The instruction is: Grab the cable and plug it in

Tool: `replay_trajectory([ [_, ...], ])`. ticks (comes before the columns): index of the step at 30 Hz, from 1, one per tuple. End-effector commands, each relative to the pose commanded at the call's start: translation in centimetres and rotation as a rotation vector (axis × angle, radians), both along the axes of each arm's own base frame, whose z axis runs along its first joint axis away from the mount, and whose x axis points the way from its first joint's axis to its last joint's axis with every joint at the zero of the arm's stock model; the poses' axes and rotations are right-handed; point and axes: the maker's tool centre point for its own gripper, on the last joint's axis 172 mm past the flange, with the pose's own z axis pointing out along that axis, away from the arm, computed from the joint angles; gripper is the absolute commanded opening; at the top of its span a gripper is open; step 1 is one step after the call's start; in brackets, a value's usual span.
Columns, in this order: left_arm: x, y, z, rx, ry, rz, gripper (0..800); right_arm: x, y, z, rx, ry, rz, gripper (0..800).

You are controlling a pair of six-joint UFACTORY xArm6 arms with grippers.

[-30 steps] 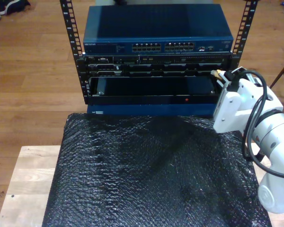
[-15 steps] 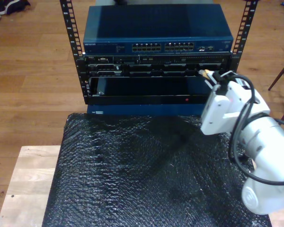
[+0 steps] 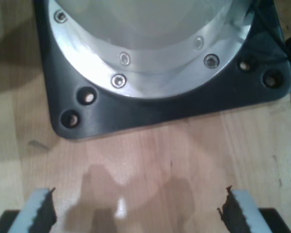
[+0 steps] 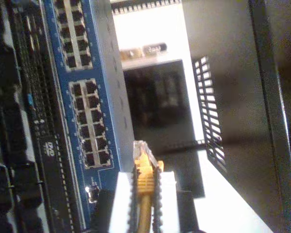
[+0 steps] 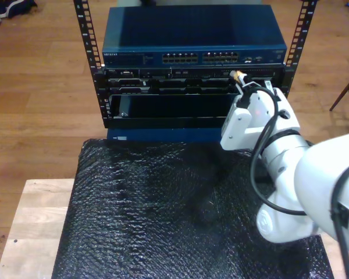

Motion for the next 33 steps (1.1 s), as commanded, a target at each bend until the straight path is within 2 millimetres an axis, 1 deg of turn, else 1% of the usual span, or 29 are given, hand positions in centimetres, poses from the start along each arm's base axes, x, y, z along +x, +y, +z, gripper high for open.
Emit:
replay_trajectory([
  [5,0.0,0.0,0.0,0.0,0.001,0.001,800,2.0,0.2,-0.8,-0.026,-0.011,-0.082,0],
  [8,0.0,0.0,0.0,0.0,0.001,0.003,800,2.6,-0.1,-0.5,-0.028,-0.041,-0.114,0],
  [12,0.0,0.0,0.0,0.0,0.001,0.001,800,2.4,-0.2,-1.0,-0.038,-0.091,-0.126,0],
  [15,0.0,0.0,0.0,0.0,0.0,0.002,800,2.4,-0.2,-1.5,-0.041,-0.097,-0.129,0],
  [20,0.0,0.0,0.0,0.0,0.001,0.003,800,3.2,-1.1,-2.0,-0.038,-0.096,-0.175,0],
  [24,0.0,0.0,0.0,0.0,0.001,0.003,800,3.8,-1.6,-2.0,-0.075,-0.122,-0.214,0],
  [26,0.0,0.0,0.0,0.0,0.001,0.003,800,4.0,-1.5,-1.8,-0.077,-0.135,-0.218,0],
  [28,0.0,0.0,0.0,0.0,0.0,0.002,800,4.0,-1.2,-1.8,-0.077,-0.141,-0.214,0],
  [33,0.0,0.0,0.0,0.0,0.0,0.0,800,3.9,-1.5,-1.7,-0.089,-0.157,-0.235,0],
])
